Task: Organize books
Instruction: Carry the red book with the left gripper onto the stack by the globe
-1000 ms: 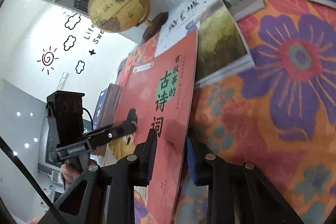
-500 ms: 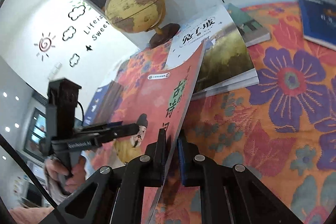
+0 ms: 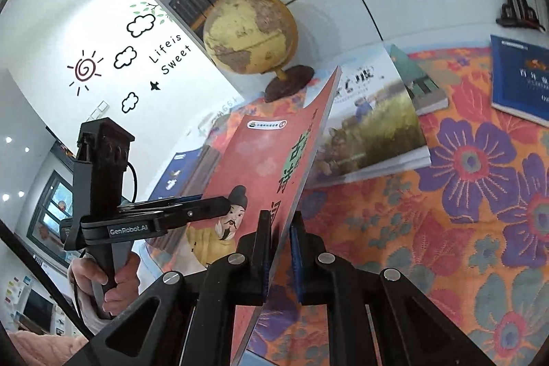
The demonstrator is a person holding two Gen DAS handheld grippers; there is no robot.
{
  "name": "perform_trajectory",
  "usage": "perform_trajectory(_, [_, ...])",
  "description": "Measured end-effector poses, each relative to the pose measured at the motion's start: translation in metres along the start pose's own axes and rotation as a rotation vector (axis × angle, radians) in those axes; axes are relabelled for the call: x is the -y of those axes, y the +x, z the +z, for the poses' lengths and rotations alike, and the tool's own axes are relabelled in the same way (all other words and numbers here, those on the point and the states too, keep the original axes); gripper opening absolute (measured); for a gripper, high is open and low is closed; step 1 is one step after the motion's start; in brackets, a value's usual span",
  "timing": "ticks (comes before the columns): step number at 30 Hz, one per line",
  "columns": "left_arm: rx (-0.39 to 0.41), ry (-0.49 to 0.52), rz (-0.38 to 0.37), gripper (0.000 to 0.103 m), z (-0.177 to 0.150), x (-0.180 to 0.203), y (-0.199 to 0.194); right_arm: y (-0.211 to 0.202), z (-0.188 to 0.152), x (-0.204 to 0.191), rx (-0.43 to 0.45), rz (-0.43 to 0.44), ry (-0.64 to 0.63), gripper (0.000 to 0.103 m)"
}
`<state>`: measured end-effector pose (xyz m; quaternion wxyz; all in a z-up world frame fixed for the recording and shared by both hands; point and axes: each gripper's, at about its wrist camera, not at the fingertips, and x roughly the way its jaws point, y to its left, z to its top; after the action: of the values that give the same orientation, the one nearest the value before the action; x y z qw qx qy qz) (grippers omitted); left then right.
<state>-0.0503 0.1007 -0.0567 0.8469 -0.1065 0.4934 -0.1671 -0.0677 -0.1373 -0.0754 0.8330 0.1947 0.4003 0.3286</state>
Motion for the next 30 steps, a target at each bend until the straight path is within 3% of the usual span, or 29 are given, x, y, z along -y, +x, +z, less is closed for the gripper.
perform_trajectory(12, [0.108, -0.022, 0.070, 0.042, 0.015, -0.053, -0.073, 0.037, 0.026, -0.089, -0.029, 0.015, -0.053, 0.012])
perform_trajectory(23, [0.197, -0.179, 0.149, 0.042, 0.003, -0.170, -0.132, 0.141, 0.033, -0.185, -0.131, 0.076, -0.138, 0.013])
perform_trajectory(30, [0.191, -0.298, 0.147, 0.042, -0.011, -0.239, -0.133, 0.208, 0.023, -0.203, -0.235, 0.112, -0.127, 0.014])
